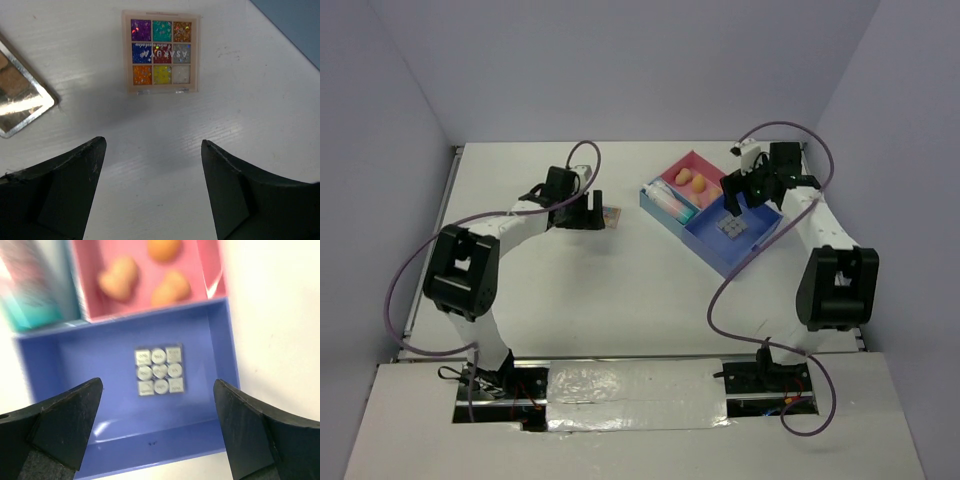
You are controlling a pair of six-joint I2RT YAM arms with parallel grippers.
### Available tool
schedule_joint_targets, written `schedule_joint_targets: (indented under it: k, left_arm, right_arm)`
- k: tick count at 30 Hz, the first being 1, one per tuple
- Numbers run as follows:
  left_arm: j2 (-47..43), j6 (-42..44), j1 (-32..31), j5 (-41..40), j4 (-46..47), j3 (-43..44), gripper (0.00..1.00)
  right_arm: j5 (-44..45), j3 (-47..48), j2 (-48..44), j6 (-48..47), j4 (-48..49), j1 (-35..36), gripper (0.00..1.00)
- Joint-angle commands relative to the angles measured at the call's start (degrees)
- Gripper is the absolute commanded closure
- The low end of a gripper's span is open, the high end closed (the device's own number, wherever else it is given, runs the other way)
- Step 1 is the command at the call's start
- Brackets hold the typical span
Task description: Organize the makeup
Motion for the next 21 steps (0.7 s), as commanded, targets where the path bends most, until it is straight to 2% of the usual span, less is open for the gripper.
schedule_joint_targets:
  k: [1,4,5,6,10,13,14,15,21]
  left_arm:
    - [3.9,5.3,0.3,1.0,-0.1,5.7,0.1]
    - [7.7,6.4,0.0,0.0,-0.6,10.1,0.08]
    - [8.5,6.8,-0.2,-0.3,-0.6,12.2,0.08]
    - [10.0,7.0,-0.5,-1.2,-0.7,13.1,0.06]
    - [13.7,8.5,-1.9,-3.8,-1.2,18.1,0.03]
    - [17.0,9.5,-3.0,-6.4,-2.9,21.8,0.03]
    - [17.7,9.5,-3.4,-6.8,-3.3,22.6,0.02]
    - [19.0,9.4,-3.6,-6.8,-3.7,23.4,0.02]
    - [22.5,9.5,-5.2,-9.7,-5.5,27.2,0.01]
  right_arm:
    - [-8.5,-2.2,-5.6,7.1,8.2,-2.0,0.0]
    - [-21.5,6.7,-0.1,0.4,-9.2,-3.0,0.03]
    - [-28.7,9.4,0.9,-1.4,-13.0,-3.2,0.08]
    - [-31.0,9.4,1.2,-2.5,-15.9,-3.3,0.14]
    - [-34.1,3.4,-2.6,-0.4,-10.6,-3.2,0.14]
    - [-33.8,3.5,-2.2,-0.5,-12.3,-3.2,0.12]
    - [-33.7,3.3,-2.2,-0.7,-12.9,-3.2,0.02]
    - [-33.2,3.1,-2.3,-0.6,-12.8,-3.2,0.0]
    - [-32.9,0.8,-4.0,0.9,-10.9,-3.2,0.0]
